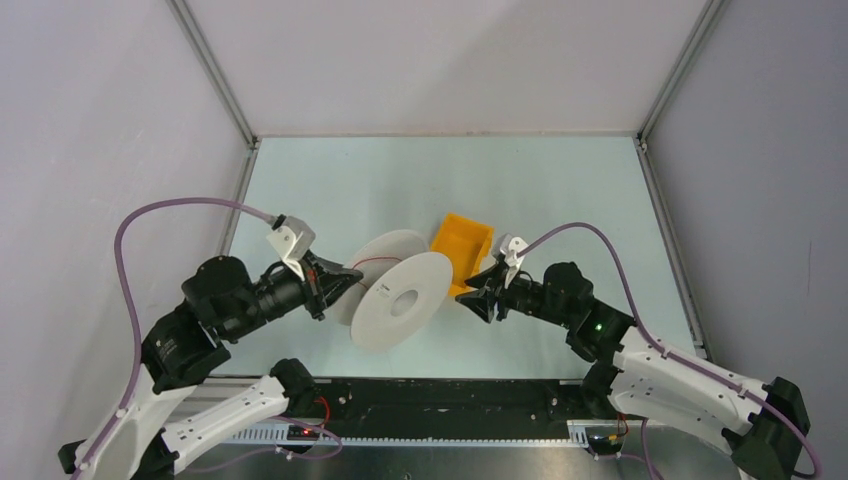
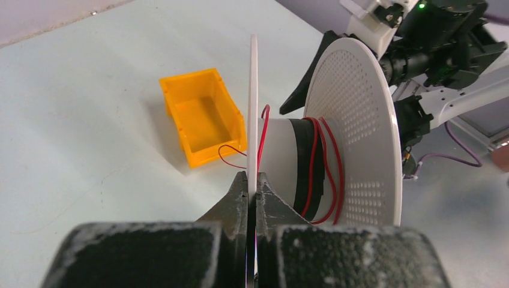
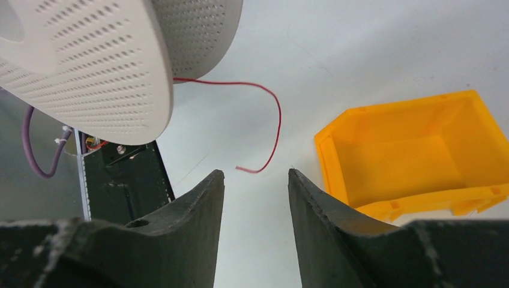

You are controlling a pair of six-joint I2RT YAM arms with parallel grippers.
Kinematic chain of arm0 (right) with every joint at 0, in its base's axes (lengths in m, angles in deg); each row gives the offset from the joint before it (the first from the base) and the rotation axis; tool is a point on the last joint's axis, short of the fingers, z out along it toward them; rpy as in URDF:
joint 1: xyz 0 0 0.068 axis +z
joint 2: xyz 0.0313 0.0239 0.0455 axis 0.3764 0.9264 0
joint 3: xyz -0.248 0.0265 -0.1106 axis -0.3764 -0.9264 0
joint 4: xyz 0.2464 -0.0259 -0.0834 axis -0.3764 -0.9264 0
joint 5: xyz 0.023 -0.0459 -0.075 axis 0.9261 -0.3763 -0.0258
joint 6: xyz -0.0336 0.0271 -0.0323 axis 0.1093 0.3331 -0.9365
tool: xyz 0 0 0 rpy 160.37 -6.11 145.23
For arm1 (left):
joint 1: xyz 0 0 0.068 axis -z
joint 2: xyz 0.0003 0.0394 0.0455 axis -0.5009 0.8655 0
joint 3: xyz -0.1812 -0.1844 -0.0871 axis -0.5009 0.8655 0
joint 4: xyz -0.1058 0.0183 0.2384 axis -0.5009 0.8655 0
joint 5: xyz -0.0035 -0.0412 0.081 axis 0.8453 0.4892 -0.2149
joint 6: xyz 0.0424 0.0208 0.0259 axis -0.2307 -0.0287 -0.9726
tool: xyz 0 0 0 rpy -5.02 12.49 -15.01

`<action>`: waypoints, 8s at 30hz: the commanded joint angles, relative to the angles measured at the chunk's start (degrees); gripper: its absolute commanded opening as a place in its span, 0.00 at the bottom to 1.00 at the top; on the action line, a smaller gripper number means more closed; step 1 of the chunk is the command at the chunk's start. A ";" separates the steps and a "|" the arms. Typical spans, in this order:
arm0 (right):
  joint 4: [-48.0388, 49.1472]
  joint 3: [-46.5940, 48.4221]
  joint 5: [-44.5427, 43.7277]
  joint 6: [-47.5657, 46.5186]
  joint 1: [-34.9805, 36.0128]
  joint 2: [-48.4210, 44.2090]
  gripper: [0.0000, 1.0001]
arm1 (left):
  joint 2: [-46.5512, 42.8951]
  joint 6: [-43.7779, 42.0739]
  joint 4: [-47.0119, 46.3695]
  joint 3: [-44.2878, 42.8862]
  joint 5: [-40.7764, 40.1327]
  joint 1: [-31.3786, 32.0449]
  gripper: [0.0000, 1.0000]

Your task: Wrap the cables

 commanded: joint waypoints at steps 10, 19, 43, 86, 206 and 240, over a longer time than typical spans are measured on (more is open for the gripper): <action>17.28 0.04 22.60 3.25 -6.09 6.66 0.57 | -1.54 0.36 -12.03 -2.17 12.19 0.08 0.00; 20.52 0.04 29.30 -0.06 -7.99 9.15 0.59 | -1.97 0.36 -14.41 -1.81 18.78 0.06 0.00; 19.61 0.04 43.68 -5.87 -9.21 11.71 0.48 | 0.66 2.52 -18.82 -1.05 23.00 0.02 0.00; 32.95 9.43 -47.32 50.60 8.72 20.51 0.00 | 1.56 55.22 -68.62 32.53 -27.64 -2.92 0.00; 28.89 16.60 -62.67 42.10 14.32 27.60 0.23 | 7.65 68.97 -86.97 39.67 -32.58 -3.11 0.00; 13.99 10.51 -22.97 4.96 6.48 0.91 0.37 | 6.75 68.59 -86.95 39.83 -30.77 -4.16 0.00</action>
